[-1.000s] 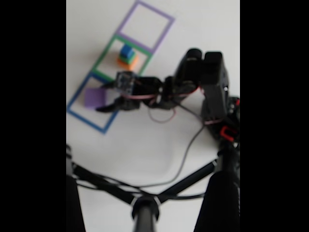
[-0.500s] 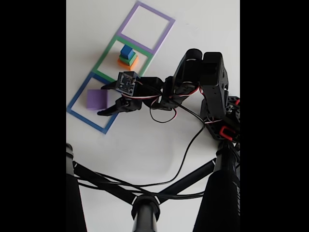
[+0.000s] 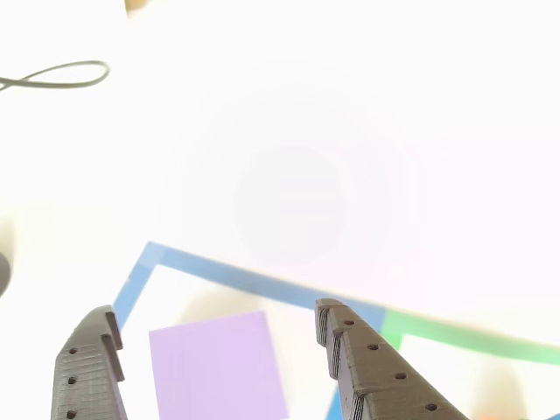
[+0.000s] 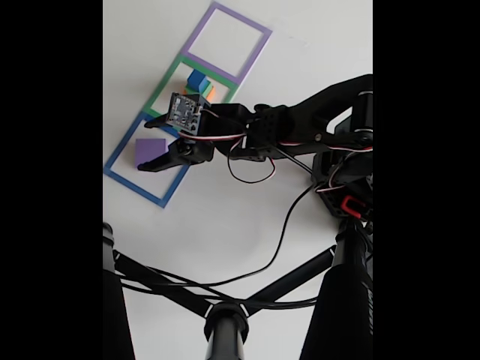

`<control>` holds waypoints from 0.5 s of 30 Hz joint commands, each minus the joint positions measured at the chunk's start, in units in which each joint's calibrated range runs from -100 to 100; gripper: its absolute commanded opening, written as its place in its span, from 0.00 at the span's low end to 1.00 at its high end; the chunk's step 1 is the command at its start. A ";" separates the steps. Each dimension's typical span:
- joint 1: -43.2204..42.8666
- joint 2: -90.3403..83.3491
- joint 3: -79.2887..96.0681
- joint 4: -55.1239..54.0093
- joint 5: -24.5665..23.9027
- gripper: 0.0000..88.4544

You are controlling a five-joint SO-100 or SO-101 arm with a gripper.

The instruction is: Tower of hanoi

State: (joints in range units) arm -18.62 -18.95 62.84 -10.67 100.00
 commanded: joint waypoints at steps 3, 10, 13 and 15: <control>4.24 -20.73 -14.47 42.42 0.00 0.10; 10.19 -23.07 -44.66 81.85 0.00 0.06; 13.06 -21.86 -55.75 91.73 0.00 0.06; 14.98 -20.97 -61.93 96.91 0.00 0.06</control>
State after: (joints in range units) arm -6.92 -39.72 15.67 75.36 100.00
